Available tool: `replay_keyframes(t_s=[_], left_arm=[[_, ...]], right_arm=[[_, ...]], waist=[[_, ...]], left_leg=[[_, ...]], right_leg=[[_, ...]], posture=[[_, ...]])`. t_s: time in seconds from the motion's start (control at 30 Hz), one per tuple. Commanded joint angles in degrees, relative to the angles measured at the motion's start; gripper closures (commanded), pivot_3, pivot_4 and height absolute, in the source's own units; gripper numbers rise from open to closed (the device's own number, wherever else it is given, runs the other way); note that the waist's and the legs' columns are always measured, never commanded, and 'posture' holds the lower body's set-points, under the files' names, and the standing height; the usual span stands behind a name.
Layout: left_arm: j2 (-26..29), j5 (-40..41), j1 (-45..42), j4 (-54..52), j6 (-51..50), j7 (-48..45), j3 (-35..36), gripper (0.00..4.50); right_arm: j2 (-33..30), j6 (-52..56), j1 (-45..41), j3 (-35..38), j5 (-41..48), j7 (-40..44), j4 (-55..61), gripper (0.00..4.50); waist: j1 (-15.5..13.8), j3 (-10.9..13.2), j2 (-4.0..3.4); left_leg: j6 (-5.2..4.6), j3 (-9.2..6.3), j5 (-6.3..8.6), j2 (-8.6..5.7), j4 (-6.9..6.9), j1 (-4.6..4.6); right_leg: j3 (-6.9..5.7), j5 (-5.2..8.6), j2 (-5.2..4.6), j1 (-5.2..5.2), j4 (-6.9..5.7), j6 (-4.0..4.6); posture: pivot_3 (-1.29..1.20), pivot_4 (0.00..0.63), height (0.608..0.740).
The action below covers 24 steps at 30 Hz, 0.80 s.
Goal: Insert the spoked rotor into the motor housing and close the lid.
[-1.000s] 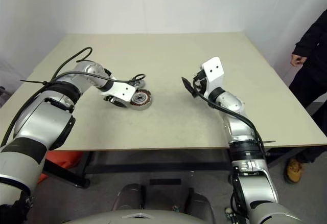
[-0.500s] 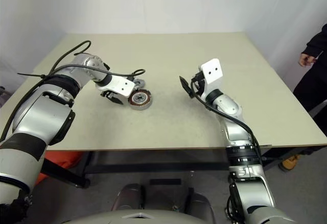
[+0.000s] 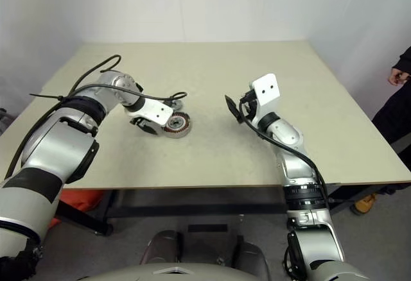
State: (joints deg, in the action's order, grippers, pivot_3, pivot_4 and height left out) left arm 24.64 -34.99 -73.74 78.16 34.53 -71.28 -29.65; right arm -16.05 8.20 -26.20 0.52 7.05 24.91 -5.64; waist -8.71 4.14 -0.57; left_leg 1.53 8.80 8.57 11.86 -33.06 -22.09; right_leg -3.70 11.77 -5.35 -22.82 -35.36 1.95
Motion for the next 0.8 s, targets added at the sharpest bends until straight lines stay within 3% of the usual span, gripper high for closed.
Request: replay_keyframes(t_s=[0.03, 0.4, 0.5, 0.63, 0.8], left_arm=[[0.3, -0.2, 0.1, -0.6, 0.8, -0.3, -0.3, 1.84], [0.3, 0.3, 1.4, -0.6, 1.0, -1.1, -0.1, 1.84], [0.2, 0.6, 1.3, -0.6, 0.5, -1.3, 0.3, 2.37], [0.2, 0.4, 1.3, -0.7, 0.4, -0.7, 0.3, 3.69], [0.3, 0.3, 1.4, -0.7, 0.3, -0.6, 0.3, 3.69]], right_arm=[[-0.1, 0.0, -0.8, 0.9, 1.0, -0.2, 3.1, 0.0], [0.1, -0.1, -0.7, 0.9, 1.0, -0.4, 3.0, 0.0], [0.1, -0.2, -0.9, 0.9, 1.0, -0.3, 2.9, 0.0], [0.2, -0.3, -1.0, 0.9, 0.9, -0.4, 2.8, 0.0], [0.1, -0.4, -1.1, 0.9, 0.9, -0.3, 2.6, 0.0]], waist=[[0.0, 0.0, 0.0], [0.0, 0.0, 0.0], [0.0, 0.0, 0.0], [0.0, 0.0, 0.0], [0.0, 0.0, 0.0]], left_leg=[[0.0, 0.0, 0.0, 0.0, 0.0, 0.0], [0.0, -0.01, 0.0, 0.0, 0.0, 0.04], [0.0, 0.0, 0.0, 0.0, 0.0, 0.04], [0.0, 0.0, 0.0, 0.0, 0.02, 0.04], [0.0, 0.0, 0.0, 0.0, 0.02, 0.04]], right_leg=[[0.0, 0.0, 0.0, 0.0, 0.0, 0.0], [0.01, 0.0, -0.01, 0.03, 0.0, 0.0], [0.0, 0.0, -0.01, 0.03, 0.0, 0.0], [0.0, 0.0, -0.01, 0.02, 0.01, 0.0], [0.0, 0.0, -0.01, 0.02, 0.01, 0.0]], posture=[[0.0, 0.0, 0.74], [0.0, 0.0, 0.74], [0.0, 0.0, 0.74], [0.0, 0.0, 0.74], [0.0, 0.0, 0.74]])
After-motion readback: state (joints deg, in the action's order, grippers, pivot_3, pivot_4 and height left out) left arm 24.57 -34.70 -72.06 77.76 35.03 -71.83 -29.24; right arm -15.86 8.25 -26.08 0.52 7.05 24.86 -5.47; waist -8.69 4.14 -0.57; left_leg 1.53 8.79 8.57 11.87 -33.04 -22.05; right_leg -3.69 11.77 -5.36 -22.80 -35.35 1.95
